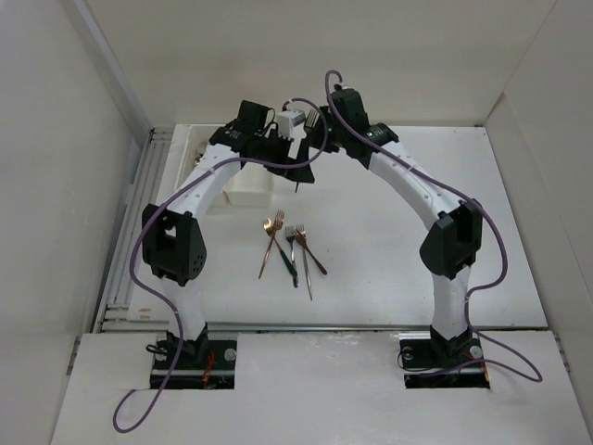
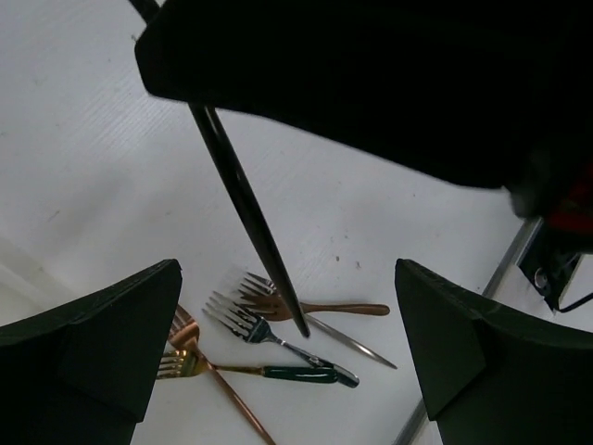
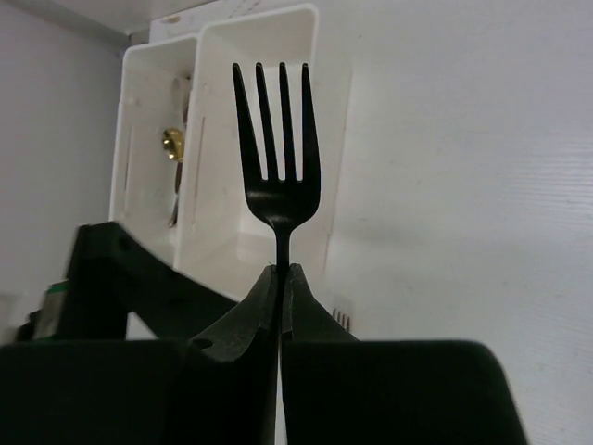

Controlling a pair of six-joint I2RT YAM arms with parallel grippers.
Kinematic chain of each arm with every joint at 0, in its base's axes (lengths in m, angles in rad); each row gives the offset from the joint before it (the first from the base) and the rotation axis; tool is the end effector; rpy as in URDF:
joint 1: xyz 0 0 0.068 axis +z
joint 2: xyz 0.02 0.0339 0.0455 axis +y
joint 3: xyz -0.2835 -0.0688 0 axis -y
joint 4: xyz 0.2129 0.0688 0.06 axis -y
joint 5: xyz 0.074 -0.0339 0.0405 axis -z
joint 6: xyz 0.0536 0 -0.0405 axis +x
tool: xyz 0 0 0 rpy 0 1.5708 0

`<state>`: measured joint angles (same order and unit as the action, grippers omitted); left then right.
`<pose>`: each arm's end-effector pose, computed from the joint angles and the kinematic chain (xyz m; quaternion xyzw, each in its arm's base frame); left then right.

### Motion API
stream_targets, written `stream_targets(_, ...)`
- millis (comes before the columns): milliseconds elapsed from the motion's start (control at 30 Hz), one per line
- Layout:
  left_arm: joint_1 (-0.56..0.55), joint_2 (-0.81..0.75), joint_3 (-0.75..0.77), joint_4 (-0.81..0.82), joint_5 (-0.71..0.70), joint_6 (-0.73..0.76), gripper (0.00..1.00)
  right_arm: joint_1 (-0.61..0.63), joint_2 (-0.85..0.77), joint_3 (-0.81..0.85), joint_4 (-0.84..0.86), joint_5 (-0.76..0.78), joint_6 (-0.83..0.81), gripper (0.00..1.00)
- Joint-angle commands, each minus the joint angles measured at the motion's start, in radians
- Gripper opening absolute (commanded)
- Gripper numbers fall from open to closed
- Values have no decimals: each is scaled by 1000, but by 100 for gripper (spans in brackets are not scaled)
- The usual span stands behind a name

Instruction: Sort the eating utensils into containers

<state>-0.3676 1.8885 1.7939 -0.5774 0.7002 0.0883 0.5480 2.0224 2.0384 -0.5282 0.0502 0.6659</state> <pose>0.3759 -0.1818 0.3508 0.3363 0.7905 -0.3627 0.3611 0.3998 0.2409 0.3695 0.0635 0.8606 0.2701 0.4270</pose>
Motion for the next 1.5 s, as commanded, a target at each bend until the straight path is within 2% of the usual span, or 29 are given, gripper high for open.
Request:
stream_targets(0,18,10,-14,60,55,-16,100,32,5,49,76,-79,55,0)
stream_targets(67,18,20,-14,60,30,-16,91,32,6,49,88,-108,64,0)
stream_targets(133,9,29,-5,60,21,-25,73,41,6,36,102,-118,73,0)
stream_targets(167,9,29,-5,60,-7,-25,45,41,-5,23,102,-128,74,0)
stream_targets(267,18,50,25,50,-77,-45,0,41,-5,11,116,-151,74,0)
stream_targets(333,28,50,35,41,-102,-45,0,41,7,11,116,-186,74,3)
stream_targets(367,45,50,35,40,-129,-45,0,29,7,2,116,-208,74,15)
stream_targets(400,55,50,44,40,-148,-58,0,20,16,2,116,-235,74,46)
stream_targets(467,74,50,44,40,-206,-67,0,20,16,-10,100,-225,74,63)
stream_targets(500,93,50,54,40,-300,-67,0,7,16,-20,100,-198,74,74)
stream_targets(533,102,61,64,51,-362,-87,0,7,1,-46,88,-179,74,79)
stream_targets(567,116,81,64,51,-487,-87,0,7,-25,-66,88,-150,74,83)
stream_targets(600,116,95,84,51,-551,-87,0,-2,-40,-87,88,-150,63,83)
stream_targets(633,116,113,111,51,-605,-87,0,-2,-54,-128,88,-126,52,88)
stream_targets(733,125,193,162,51,-743,-87,0,10,-93,-181,73,-98,-3,92)
stream_targets(800,125,225,185,60,-787,-87,1,26,-93,-202,10,-67,-55,92)
stream_targets(833,125,253,185,70,-810,-87,4,35,-93,-216,-15,-53,-75,92)
stream_targets(900,125,273,197,70,-835,-87,28,69,-93,-225,-102,-10,-116,100)
stream_targets(933,125,273,197,70,-847,-87,43,79,-82,-225,-136,0,-156,100)
stream_targets(1033,125,273,197,70,-879,-87,77,125,-73,-274,-237,22,-210,98)
stream_targets(1067,136,246,197,59,-892,-96,77,138,-73,-299,-246,22,-224,96)
stream_targets(1133,145,218,197,48,-892,-96,79,167,-111,-391,-230,-1,-236,85)
stream_targets(1167,156,183,197,48,-892,-96,79,176,-123,-421,-216,-25,-247,73)
stream_targets(1333,176,19,96,71,-947,-35,79,228,-154,-559,-184,-47,-256,45)
stream_targets(1467,185,-117,21,85,-947,-21,79,248,-174,-644,-127,-69,-256,41)
